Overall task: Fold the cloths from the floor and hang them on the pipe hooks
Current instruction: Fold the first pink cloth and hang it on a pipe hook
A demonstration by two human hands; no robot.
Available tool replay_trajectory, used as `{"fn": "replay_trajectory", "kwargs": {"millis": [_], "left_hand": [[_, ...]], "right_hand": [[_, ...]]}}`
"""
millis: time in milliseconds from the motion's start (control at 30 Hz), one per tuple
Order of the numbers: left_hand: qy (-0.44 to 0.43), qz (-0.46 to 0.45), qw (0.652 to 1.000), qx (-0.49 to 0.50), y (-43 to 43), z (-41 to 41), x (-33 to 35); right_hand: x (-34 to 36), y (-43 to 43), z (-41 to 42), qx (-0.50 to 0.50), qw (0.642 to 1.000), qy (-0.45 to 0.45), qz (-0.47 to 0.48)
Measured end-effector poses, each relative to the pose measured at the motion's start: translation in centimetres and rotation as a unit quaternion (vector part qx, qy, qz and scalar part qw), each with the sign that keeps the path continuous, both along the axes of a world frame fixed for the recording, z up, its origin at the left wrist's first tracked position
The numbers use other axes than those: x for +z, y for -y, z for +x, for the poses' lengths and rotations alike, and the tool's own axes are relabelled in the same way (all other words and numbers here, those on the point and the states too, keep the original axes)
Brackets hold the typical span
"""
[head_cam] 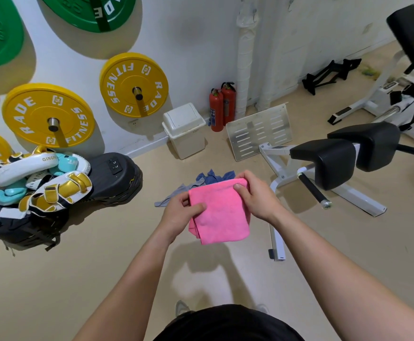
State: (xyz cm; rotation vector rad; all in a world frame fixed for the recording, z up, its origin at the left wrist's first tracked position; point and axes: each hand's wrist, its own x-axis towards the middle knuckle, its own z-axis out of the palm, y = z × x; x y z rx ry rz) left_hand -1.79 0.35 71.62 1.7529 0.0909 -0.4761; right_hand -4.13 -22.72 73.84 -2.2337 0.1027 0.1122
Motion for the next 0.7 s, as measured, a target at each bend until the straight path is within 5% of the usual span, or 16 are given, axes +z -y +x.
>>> {"fn": "replay_trajectory", "kwargs": {"millis": [367,700], "left_hand": [[0.171,0.221,0.96,0.018,6.4,-0.9,0.9],[0.207,0.228,0.951,0.021,10.3,1.3,1.0]], "right_hand": [[0.7,2.8,-1.1,-0.01,0.999,0.034,0.031],[-0.9,8.2,1.0,-0.03,0.986,-0.021,0.16]]}}
